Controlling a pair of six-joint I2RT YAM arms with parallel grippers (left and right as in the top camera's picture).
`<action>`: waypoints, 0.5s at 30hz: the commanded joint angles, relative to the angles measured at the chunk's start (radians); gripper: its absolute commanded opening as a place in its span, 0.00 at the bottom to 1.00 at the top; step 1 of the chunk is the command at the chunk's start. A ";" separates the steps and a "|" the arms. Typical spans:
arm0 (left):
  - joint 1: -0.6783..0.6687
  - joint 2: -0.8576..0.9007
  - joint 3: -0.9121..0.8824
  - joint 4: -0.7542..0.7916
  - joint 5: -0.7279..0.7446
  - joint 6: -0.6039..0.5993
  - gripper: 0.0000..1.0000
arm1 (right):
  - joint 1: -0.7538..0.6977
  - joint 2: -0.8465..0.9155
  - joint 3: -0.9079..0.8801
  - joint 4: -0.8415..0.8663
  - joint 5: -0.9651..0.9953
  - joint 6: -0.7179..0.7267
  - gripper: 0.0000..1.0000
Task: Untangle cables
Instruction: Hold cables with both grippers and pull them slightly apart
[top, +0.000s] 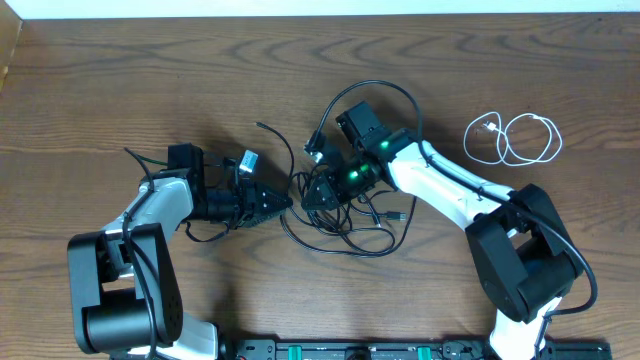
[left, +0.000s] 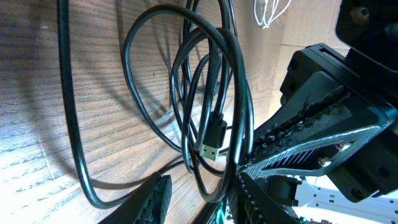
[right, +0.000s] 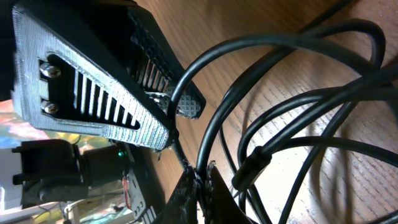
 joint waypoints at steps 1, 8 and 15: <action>0.002 0.004 0.000 -0.003 -0.013 0.013 0.37 | -0.006 0.009 -0.002 0.002 -0.042 0.011 0.01; 0.002 0.004 0.000 0.016 -0.006 0.013 0.40 | -0.006 0.009 -0.002 0.003 -0.043 0.030 0.01; 0.002 0.004 0.000 0.031 0.018 0.013 0.40 | -0.006 0.009 -0.002 0.004 -0.050 0.030 0.01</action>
